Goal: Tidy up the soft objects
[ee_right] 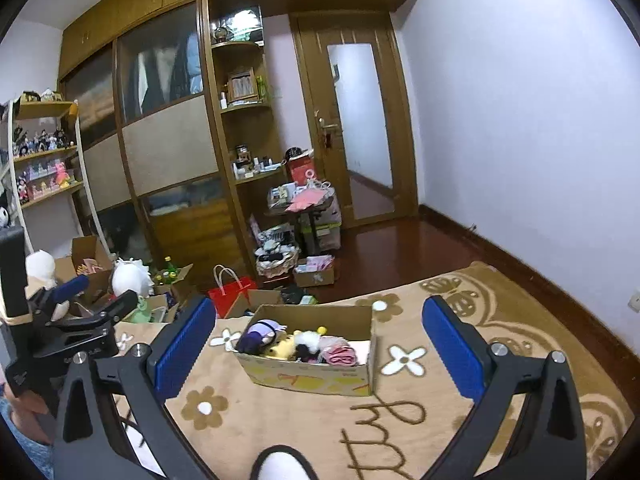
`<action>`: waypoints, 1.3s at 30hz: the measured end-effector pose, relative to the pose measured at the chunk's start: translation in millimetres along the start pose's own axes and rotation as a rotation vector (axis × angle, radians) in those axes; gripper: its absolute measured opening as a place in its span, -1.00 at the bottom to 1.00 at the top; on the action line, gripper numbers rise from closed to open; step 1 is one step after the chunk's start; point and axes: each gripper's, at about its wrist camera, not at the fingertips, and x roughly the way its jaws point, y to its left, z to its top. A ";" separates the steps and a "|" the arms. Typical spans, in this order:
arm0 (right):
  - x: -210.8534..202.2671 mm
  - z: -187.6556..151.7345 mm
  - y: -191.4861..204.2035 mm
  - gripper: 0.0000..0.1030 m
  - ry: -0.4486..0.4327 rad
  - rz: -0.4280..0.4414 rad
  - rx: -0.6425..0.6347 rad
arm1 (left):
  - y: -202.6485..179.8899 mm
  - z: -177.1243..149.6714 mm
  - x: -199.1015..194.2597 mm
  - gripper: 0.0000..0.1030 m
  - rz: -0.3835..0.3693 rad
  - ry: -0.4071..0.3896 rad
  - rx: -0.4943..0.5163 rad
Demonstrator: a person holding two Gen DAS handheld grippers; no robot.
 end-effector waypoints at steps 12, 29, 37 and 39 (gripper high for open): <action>-27.8 -32.2 -3.6 1.00 -0.029 -0.065 -0.015 | -6.9 -22.9 -28.3 0.99 -0.037 -0.039 0.029; -8.6 -59.2 -9.4 1.00 0.017 -0.102 -0.020 | -30.3 -56.0 -8.5 0.99 -0.083 -0.008 0.080; -3.8 -59.2 -9.4 1.00 0.024 -0.105 -0.031 | -31.2 -59.2 -1.0 0.99 -0.091 0.011 0.077; -3.5 -59.0 -9.3 1.00 0.025 -0.107 -0.033 | -30.9 -59.3 -1.0 0.99 -0.092 0.011 0.078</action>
